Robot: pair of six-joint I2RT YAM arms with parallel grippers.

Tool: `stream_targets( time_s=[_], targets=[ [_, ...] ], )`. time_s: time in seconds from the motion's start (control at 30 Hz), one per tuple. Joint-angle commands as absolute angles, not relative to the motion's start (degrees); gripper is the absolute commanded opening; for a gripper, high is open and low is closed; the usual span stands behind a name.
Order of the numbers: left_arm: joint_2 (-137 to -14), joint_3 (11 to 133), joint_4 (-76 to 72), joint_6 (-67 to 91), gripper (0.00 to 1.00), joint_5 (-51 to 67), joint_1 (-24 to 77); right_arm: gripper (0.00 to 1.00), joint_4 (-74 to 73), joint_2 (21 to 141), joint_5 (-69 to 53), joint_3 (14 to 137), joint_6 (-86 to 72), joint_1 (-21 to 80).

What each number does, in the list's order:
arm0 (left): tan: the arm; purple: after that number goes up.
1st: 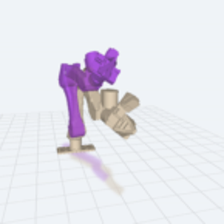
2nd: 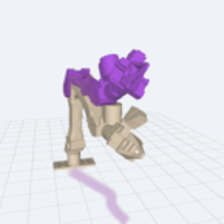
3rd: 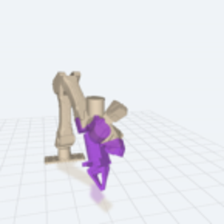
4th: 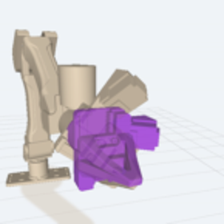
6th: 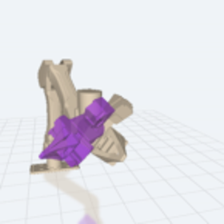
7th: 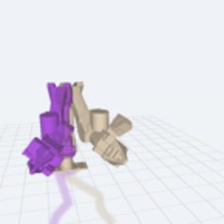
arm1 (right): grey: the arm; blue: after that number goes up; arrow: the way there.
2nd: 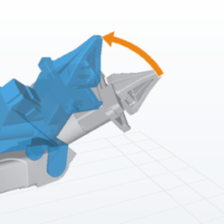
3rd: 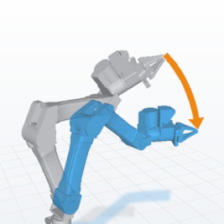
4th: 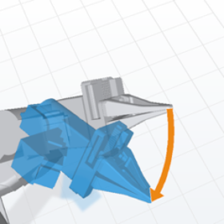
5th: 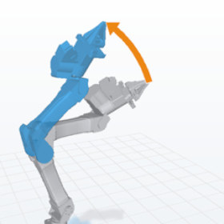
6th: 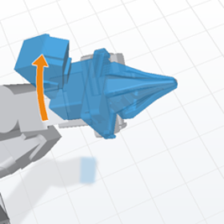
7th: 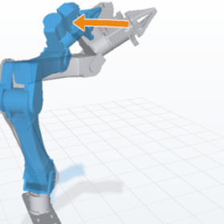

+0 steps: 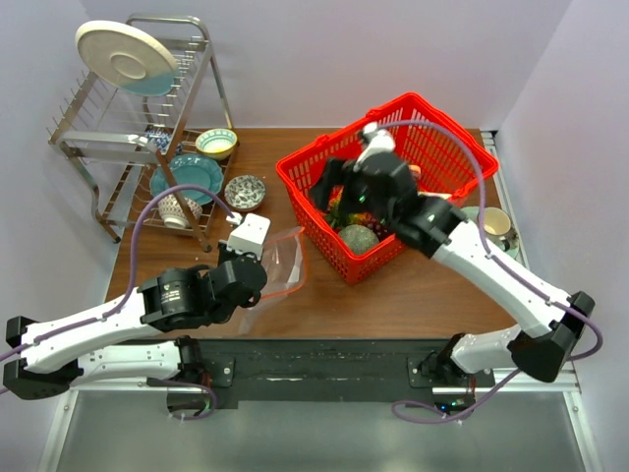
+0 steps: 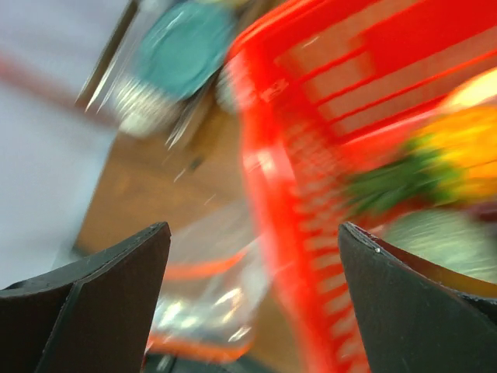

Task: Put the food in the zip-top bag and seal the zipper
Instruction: Open the zipper of the food storage bag, then pick up the fake fruit from the bin.

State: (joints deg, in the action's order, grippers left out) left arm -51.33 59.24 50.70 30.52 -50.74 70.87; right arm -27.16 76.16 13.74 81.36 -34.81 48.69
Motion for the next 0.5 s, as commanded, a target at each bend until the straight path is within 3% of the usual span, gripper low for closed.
stream_targets(
  time_s=[0.0,0.47],
  targets=[
    [-50.8,60.21,49.48,30.67,0.0,-50.98,70.49,0.92,-32.16,77.59,10.03,86.83,-29.71,41.76],
    [-51.85,61.96,50.36,30.15,0.0,-50.01,70.49,0.92,-44.38,99.39,7.3,101.68,-10.99,34.98]
  ],
)
